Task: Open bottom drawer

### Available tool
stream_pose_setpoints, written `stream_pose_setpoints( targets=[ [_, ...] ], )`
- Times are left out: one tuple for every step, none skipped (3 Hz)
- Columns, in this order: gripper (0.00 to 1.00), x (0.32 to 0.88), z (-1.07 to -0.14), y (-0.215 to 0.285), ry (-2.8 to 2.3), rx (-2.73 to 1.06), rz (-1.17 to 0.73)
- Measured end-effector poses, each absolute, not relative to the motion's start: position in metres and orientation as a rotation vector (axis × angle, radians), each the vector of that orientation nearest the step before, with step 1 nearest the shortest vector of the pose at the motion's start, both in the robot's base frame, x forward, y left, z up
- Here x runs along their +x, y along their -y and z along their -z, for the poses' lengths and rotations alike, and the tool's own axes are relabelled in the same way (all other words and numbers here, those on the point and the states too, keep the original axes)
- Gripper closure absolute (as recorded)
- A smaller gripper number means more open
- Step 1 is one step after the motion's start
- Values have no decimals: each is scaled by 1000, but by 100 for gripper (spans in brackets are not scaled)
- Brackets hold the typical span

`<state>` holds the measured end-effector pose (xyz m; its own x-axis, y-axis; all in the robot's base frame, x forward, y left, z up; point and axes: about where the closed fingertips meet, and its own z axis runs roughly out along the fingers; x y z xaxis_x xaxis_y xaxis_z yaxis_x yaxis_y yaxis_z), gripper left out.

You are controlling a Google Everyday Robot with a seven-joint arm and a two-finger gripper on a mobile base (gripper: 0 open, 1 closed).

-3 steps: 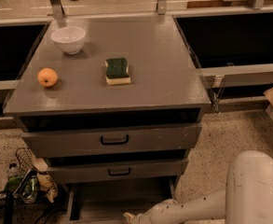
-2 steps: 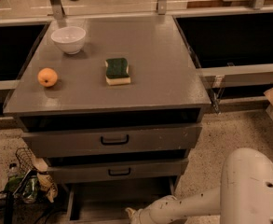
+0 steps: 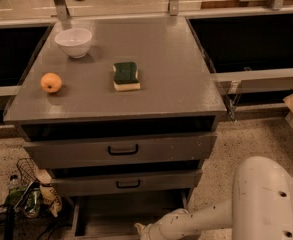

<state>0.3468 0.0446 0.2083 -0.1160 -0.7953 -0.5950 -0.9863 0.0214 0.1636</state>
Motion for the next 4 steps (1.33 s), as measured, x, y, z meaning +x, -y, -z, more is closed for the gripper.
stream_pose_setpoints(
  targets=[
    [0, 327, -183, -59, -1981, -1859, -866],
    [0, 326, -185, -60, -1975, -1863, -876],
    [0, 321, -192, -62, -1949, -1880, -909],
    [0, 319, -208, -67, -1885, -1903, -966]
  ],
)
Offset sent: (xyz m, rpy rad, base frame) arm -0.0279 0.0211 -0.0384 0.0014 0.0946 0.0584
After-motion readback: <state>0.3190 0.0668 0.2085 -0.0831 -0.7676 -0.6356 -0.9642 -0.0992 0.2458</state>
